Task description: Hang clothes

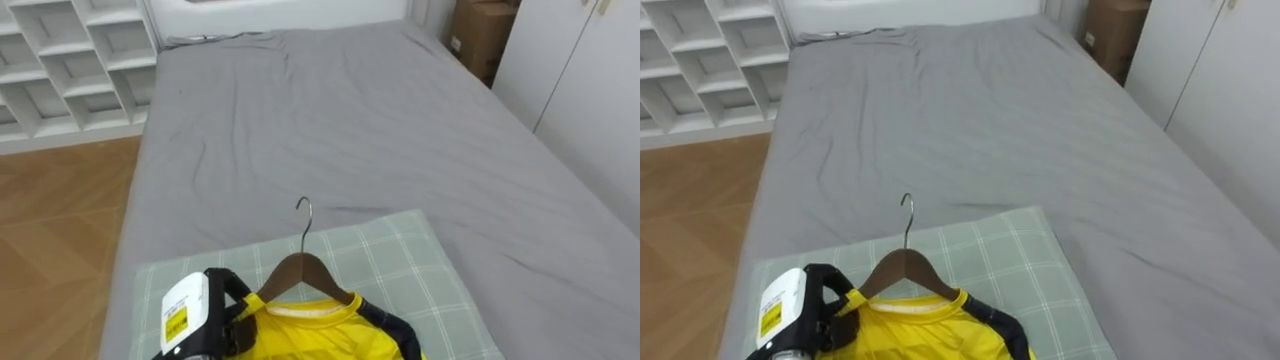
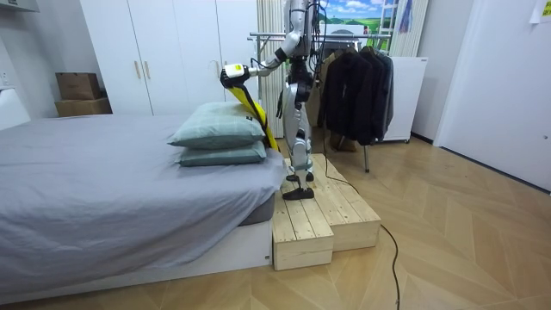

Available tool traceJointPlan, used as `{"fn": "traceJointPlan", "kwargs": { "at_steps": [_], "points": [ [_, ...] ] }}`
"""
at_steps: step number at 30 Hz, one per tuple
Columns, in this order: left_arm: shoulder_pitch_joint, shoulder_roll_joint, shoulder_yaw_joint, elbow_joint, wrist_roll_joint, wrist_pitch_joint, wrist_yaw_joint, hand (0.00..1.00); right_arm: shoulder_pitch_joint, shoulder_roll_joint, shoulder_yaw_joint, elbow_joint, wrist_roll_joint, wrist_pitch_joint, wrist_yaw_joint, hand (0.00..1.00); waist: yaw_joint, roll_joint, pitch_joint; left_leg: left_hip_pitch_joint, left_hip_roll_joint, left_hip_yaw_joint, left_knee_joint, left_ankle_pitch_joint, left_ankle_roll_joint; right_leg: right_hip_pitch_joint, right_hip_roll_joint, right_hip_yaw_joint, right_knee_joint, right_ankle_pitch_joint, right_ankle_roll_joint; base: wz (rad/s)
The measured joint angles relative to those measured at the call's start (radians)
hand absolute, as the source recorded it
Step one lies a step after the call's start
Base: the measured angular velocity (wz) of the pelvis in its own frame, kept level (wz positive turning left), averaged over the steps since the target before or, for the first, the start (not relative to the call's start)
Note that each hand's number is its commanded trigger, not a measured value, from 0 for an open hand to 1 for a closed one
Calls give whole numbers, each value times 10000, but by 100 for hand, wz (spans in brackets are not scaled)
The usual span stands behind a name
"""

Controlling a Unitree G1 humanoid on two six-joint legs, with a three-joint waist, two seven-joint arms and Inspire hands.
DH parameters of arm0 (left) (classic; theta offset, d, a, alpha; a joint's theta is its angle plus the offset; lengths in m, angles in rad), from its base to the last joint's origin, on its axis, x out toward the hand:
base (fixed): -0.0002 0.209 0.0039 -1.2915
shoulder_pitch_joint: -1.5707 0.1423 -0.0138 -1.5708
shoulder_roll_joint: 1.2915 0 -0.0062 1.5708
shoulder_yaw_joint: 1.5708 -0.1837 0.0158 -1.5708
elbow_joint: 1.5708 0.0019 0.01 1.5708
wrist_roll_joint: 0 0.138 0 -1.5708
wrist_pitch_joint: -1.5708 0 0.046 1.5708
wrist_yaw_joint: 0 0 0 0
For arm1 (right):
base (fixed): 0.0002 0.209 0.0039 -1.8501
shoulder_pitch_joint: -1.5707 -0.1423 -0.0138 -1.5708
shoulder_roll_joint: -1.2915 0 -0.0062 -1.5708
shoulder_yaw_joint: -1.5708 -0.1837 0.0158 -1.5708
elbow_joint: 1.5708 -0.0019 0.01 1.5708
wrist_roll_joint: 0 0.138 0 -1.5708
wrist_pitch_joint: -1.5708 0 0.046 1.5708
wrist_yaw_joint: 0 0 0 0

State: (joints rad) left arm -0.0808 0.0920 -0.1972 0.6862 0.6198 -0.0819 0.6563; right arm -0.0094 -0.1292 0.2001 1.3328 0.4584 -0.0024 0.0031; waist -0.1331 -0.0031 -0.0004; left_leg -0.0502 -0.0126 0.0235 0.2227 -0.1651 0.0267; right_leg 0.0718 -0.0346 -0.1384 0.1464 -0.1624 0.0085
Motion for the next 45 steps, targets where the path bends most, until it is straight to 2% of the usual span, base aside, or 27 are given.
{"fn": "traceJointPlan", "kwargs": {
  "at_steps": [4,11,18,21,25,27,31,35,39,42,45],
  "points": [
    [53,172,2,-527,12,12,2,100,10,0,-264,47,32,51,9,0,3,-4,2,-80,-17,40,117,1,-4,20,-4,59,-149,-9,9,-2],
    [123,244,2,-1062,5,13,1,100,177,-16,-661,-1,22,35,-2,0,-24,-22,7,70,-45,59,130,-1,-8,174,-17,134,-178,-124,-6,-1],
    [134,530,-10,-1790,-8,4,3,100,293,-58,-1070,-47,29,33,-206,0,-115,-63,12,97,-57,30,145,3,-14,257,-27,101,-170,-128,-9,2],
    [134,627,-7,-1911,-5,-108,153,100,330,-101,-1187,-49,34,33,-415,0,-158,-121,21,135,-65,34,130,3,-13,271,-36,127,-168,-129,-8,0],
    [139,881,-3,-1944,8,-146,176,100,421,-169,-1485,-296,-1020,22,-788,0,-202,-239,39,179,-60,56,131,3,-13,294,-36,146,-148,-144,-6,0],
    [139,890,32,-1945,11,-299,223,100,510,-263,-1579,-590,-1843,-4,-1057,0,-209,-324,79,228,-64,74,128,3,-13,319,-44,156,-114,-177,-2,0],
    [139,938,27,-1943,10,-464,393,100,493,-444,-1849,-907,-2921,-215,-1850,0,-199,-504,4,236,-59,69,150,3,-13,347,-39,138,-101,-184,-2,0],
    [139,999,13,-1973,29,-471,536,100,490,-619,-2313,-1552,-4199,-216,-2872,0,-180,-517,4,266,-63,72,156,3,-13,374,-39,126,-93,-183,-2,0],
    [142,1003,12,-2419,54,-480,597,100,521,-743,-2687,-2802,-5389,-227,-4049,0,12,-532,2,286,-42,92,142,3,-14,331,-29,102,-82,-182,-4,0],
    [458,1040,120,-2964,71,-485,605,100,724,-734,-2893,-4055,-6793,-311,-4597,0,55,-536,1,327,-38,91,95,4,-15,342,-29,81,-84,-182,-4,0],
    [625,1109,180,-3052,74,-466,586,100,793,-733,-3121,-5395,-7878,-310,-5071,0,46,-559,-2,409,-34,169,-23,14,-28,385,-36,126,-91,-182,-4,-3]
  ]
}}
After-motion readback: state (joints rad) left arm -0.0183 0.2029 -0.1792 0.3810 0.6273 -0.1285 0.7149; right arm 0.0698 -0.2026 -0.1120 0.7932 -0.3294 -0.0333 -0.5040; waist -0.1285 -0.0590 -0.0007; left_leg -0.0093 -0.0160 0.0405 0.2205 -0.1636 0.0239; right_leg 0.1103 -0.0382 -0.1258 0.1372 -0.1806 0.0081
